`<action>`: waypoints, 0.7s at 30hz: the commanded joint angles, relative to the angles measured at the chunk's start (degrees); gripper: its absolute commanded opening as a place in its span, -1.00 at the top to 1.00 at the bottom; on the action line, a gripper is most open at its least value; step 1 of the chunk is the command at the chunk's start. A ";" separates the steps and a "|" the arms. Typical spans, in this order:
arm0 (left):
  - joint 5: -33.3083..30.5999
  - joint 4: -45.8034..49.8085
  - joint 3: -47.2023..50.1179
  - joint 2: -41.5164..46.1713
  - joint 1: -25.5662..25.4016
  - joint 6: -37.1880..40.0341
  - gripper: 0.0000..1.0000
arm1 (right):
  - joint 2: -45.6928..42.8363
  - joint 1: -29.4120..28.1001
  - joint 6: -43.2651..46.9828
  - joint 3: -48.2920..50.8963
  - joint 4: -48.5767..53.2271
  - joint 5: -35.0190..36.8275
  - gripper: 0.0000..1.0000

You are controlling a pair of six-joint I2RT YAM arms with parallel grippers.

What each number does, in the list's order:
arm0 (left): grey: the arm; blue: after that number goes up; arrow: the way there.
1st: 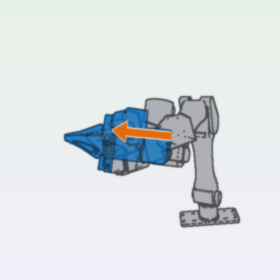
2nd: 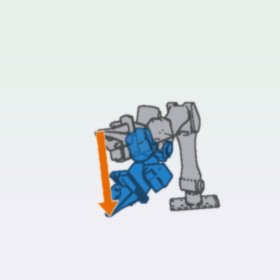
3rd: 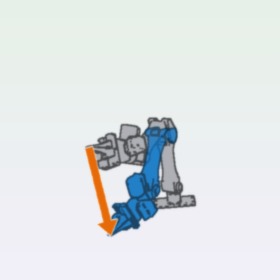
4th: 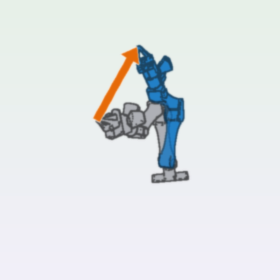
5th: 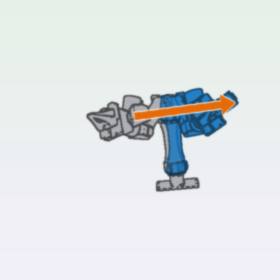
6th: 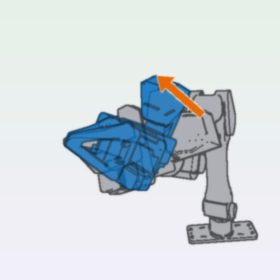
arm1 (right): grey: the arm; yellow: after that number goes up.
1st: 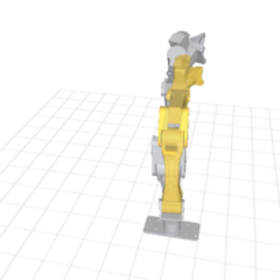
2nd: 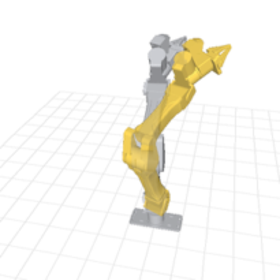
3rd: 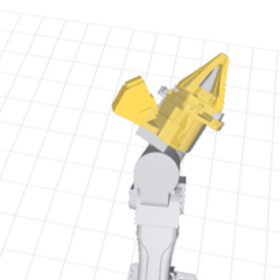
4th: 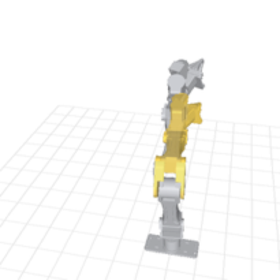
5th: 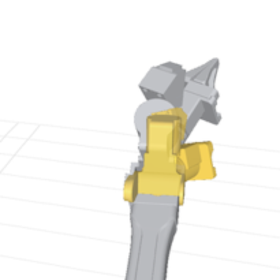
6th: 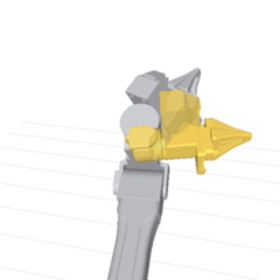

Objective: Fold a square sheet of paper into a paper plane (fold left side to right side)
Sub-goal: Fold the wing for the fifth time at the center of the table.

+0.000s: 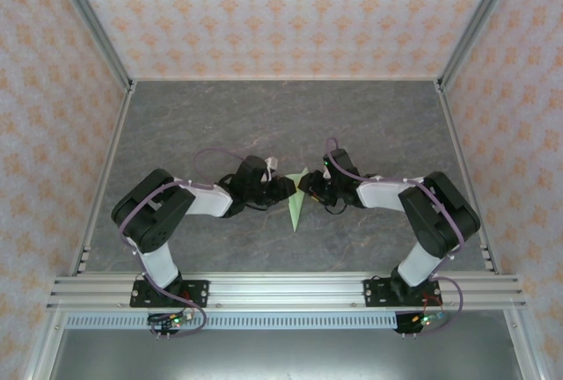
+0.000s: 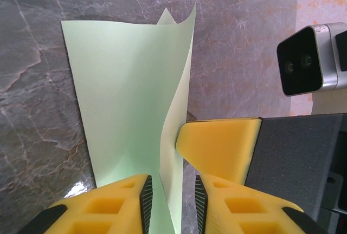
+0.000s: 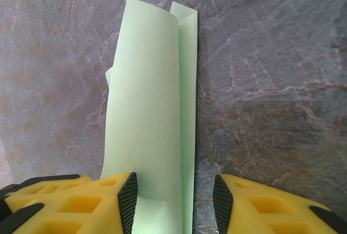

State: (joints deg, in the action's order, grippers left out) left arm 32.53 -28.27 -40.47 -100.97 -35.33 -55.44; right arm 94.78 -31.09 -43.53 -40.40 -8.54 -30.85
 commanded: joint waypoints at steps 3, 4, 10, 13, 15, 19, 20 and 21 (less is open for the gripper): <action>-0.02 -0.64 -2.21 -2.15 0.60 0.33 0.57 | 3.00 -0.58 0.51 -1.01 0.16 0.13 0.08; -0.04 -0.60 -2.28 -2.13 0.69 0.29 0.61 | 2.93 -0.55 0.38 -1.01 -0.01 0.00 0.08; -0.61 0.99 -2.18 -1.64 1.71 2.10 0.94 | 0.70 -0.46 0.67 -2.40 0.96 -0.19 0.06; -0.46 1.46 -2.16 -1.55 2.02 3.19 0.99 | -1.85 0.42 2.24 -4.63 4.40 0.56 0.03; -0.20 1.94 -2.38 -1.43 2.02 3.89 1.00 | -3.53 1.48 2.78 -5.82 5.79 0.90 -0.01; 0.15 2.26 -2.64 -1.44 2.02 4.68 1.00 | -4.16 3.03 2.78 -8.07 6.88 0.62 -0.22; 0.16 2.32 -2.69 -1.42 2.07 4.73 1.00 | -3.82 3.13 2.83 -8.82 7.19 0.61 -0.27; 0.16 2.51 -2.83 -1.43 2.03 4.93 1.00 | -3.37 3.14 2.71 -9.46 7.42 0.62 -0.32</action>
State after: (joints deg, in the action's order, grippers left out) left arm 32.60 -27.16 -41.65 -102.72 -33.63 -52.40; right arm 92.38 -28.16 -41.65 -47.40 -3.31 -30.94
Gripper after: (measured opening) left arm 0.059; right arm 0.648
